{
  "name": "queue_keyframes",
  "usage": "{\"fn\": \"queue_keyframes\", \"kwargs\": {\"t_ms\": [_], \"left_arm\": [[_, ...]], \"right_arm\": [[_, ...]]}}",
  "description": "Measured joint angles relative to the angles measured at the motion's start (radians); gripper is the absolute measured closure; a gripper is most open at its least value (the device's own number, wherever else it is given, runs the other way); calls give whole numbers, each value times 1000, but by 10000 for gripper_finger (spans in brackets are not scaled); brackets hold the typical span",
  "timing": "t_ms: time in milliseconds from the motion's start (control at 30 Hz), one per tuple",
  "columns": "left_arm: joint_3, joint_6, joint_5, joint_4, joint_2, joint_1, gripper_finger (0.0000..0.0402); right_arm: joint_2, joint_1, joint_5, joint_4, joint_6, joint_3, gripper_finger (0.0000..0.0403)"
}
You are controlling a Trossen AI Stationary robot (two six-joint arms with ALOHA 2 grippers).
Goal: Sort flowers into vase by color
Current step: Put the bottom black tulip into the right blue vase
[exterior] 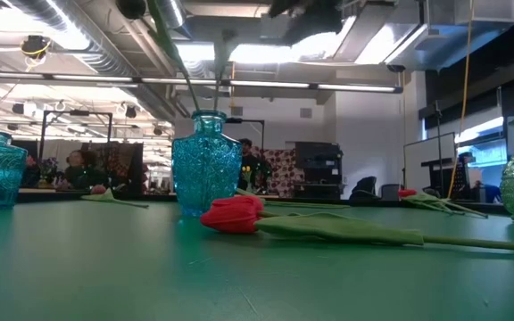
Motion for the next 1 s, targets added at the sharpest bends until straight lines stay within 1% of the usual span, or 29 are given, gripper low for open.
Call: {"fn": "queue_keyframes", "kwargs": {"t_ms": [100,233,333,467,633,767,833,933,1000], "left_arm": [[-67,-79,59,12,0,-27,137],[-148,-221,102,58,0,-63,137],[-206,-345,155,145,0,-76,137],[-248,-502,164,246,17,-87,137],[-250,-631,161,294,94,-105,137],[-250,-664,164,325,168,-114,137],[-250,-674,185,368,203,-114,137],[-250,-706,244,412,259,-114,137],[-250,-719,262,426,297,-114,137]], "right_arm": [[-62,0,38,-56,35,4,83],[-143,1,96,-99,73,4,83],[-195,1,99,-118,77,4,84],[-246,7,98,-131,77,3,84],[-300,106,177,-118,-5,3,84],[-325,194,185,-152,-9,3,84],[-328,245,189,-172,-8,3,84],[-327,321,191,-195,-9,-3,84],[-327,370,215,-188,-8,-21,84]]}}
